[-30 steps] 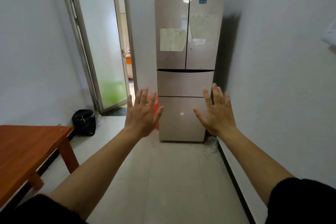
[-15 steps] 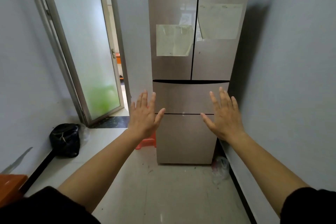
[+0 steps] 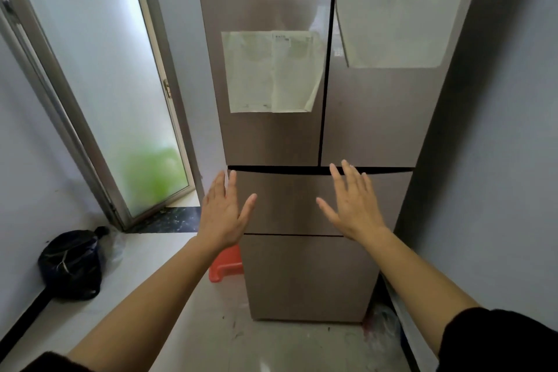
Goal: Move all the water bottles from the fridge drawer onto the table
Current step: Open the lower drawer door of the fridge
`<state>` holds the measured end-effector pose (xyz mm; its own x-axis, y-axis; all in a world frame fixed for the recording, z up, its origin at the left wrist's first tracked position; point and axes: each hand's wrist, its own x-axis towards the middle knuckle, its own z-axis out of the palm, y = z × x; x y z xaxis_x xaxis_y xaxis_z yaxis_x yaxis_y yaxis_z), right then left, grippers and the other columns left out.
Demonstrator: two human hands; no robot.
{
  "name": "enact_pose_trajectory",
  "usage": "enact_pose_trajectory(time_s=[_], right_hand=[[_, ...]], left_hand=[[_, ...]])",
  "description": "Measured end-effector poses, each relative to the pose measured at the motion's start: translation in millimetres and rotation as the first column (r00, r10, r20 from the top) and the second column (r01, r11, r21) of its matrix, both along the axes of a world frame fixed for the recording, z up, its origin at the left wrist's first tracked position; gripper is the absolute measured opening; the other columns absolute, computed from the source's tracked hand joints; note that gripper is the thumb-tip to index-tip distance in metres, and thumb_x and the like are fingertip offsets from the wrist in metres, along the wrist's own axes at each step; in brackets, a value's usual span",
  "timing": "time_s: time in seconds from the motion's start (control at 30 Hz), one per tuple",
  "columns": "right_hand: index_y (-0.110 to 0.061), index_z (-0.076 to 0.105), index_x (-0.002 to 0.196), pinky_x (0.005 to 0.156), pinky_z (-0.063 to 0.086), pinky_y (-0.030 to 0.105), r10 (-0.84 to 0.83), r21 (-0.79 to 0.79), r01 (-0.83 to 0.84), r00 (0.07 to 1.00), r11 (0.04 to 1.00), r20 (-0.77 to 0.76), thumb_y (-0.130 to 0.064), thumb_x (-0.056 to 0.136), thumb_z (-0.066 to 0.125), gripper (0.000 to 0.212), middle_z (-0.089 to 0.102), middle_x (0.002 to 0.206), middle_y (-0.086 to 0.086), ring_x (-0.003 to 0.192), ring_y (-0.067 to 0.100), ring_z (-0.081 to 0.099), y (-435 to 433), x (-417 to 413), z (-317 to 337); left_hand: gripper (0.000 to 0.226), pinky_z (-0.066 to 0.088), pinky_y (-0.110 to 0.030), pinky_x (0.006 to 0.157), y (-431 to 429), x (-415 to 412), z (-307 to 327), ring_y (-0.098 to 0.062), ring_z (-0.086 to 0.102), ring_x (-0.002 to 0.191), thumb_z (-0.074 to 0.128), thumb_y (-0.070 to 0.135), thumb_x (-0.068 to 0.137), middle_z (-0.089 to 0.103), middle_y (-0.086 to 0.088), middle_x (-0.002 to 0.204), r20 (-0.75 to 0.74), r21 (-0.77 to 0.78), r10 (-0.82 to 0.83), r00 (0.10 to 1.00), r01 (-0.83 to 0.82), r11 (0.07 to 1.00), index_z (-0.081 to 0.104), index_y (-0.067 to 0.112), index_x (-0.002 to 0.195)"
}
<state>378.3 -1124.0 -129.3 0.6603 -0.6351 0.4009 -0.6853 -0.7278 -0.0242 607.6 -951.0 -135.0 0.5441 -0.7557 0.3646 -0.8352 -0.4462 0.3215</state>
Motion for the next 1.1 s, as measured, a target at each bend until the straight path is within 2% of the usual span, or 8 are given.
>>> enact_pose_trajectory(time_s=[0.13, 0.3, 0.4, 0.53, 0.6, 0.73, 0.87, 1.1], right_hand=[[-0.015, 0.013, 0.159, 0.124, 0.014, 0.045, 0.083, 0.019, -0.083, 0.996, 0.996, -0.023, -0.060, 0.097, 0.037, 0.080, 0.017, 0.164, 0.015, 0.151, 0.028, 0.017, -41, 66, -18], [-0.014, 0.014, 0.158, 0.123, 0.019, 0.040, 0.085, 0.090, -0.079, 0.995, 0.993, -0.057, -0.057, 0.099, 0.038, 0.077, 0.022, 0.163, 0.013, 0.150, 0.027, 0.022, -83, 132, -57], [-0.012, 0.021, 0.157, 0.121, 0.024, 0.041, 0.068, 0.142, -0.053, 0.992, 0.988, -0.102, -0.053, 0.099, 0.043, 0.075, 0.030, 0.159, 0.013, 0.147, 0.028, 0.028, -105, 171, -80], [-0.008, 0.041, 0.148, 0.114, 0.036, 0.044, 0.043, 0.131, -0.027, 0.991, 0.991, -0.123, -0.047, 0.097, 0.050, 0.065, 0.052, 0.138, 0.016, 0.129, 0.032, 0.048, -121, 208, -106], [-0.006, 0.050, 0.139, 0.107, 0.041, 0.048, 0.010, 0.104, 0.002, 0.993, 0.995, -0.119, -0.048, 0.095, 0.052, 0.061, 0.058, 0.123, 0.014, 0.114, 0.033, 0.055, -124, 223, -119], [-0.007, 0.053, 0.132, 0.108, 0.033, 0.055, -0.082, 0.076, 0.091, 0.991, 0.993, -0.110, -0.058, 0.086, 0.057, 0.068, 0.054, 0.112, 0.016, 0.104, 0.036, 0.051, -121, 244, -137], [-0.008, 0.051, 0.131, 0.113, 0.025, 0.058, -0.135, 0.074, 0.140, 0.988, 0.987, -0.069, -0.060, 0.081, 0.061, 0.073, 0.053, 0.114, 0.018, 0.110, 0.037, 0.049, -116, 250, -147], [-0.010, 0.049, 0.135, 0.118, 0.022, 0.054, -0.115, 0.118, 0.120, 0.992, 0.986, -0.045, -0.060, 0.088, 0.050, 0.068, 0.053, 0.119, 0.016, 0.117, 0.034, 0.048, -113, 248, -135]], left_hand=[[0.082, 0.014, -0.047, 0.124, -45, 57, -19, -0.024, 0.001, 0.154, 0.021, 0.067, 0.095, 0.000, -0.008, 0.167, -0.107, 0.008, 0.051, 0.993, -0.051, 0.999, 0.002, 0.018, 0.159], [0.086, 0.014, -0.047, 0.123, -104, 132, -58, -0.030, 0.005, 0.153, 0.042, 0.057, 0.098, 0.004, -0.012, 0.166, -0.331, 0.018, 0.091, 0.939, -0.090, 0.996, 0.003, 0.008, 0.157], [0.092, 0.020, -0.049, 0.122, -136, 180, -88, -0.033, 0.015, 0.151, 0.048, 0.061, 0.094, 0.014, -0.015, 0.165, -0.438, 0.022, 0.097, 0.894, -0.097, 0.995, 0.009, 0.008, 0.157], [0.092, 0.024, -0.050, 0.120, -169, 214, -118, -0.028, 0.022, 0.150, 0.045, 0.072, 0.089, 0.020, -0.006, 0.164, -0.577, -0.022, 0.036, 0.816, -0.060, 0.998, 0.013, 0.018, 0.157], [0.085, 0.034, -0.050, 0.116, -183, 222, -127, -0.025, 0.037, 0.143, 0.045, 0.076, 0.087, 0.036, -0.001, 0.156, -0.643, -0.074, -0.006, 0.766, -0.054, 0.996, 0.026, 0.024, 0.152], [0.052, 0.047, -0.045, 0.106, -192, 221, -144, -0.013, 0.056, 0.120, 0.044, 0.070, 0.091, 0.058, 0.013, 0.129, -0.747, -0.181, -0.124, 0.653, -0.020, 0.983, 0.042, 0.036, 0.129], [0.050, 0.050, -0.048, 0.099, -191, 222, -146, -0.015, 0.059, 0.108, 0.044, 0.071, 0.086, 0.060, 0.007, 0.115, -0.776, -0.208, -0.139, 0.615, -0.041, 0.977, 0.044, 0.031, 0.116], [0.049, 0.052, -0.043, 0.093, -195, 226, -131, -0.018, 0.061, 0.102, 0.051, 0.060, 0.087, 0.062, 0.002, 0.110, -0.768, -0.152, -0.078, 0.636, -0.063, 0.986, 0.052, 0.021, 0.116]])
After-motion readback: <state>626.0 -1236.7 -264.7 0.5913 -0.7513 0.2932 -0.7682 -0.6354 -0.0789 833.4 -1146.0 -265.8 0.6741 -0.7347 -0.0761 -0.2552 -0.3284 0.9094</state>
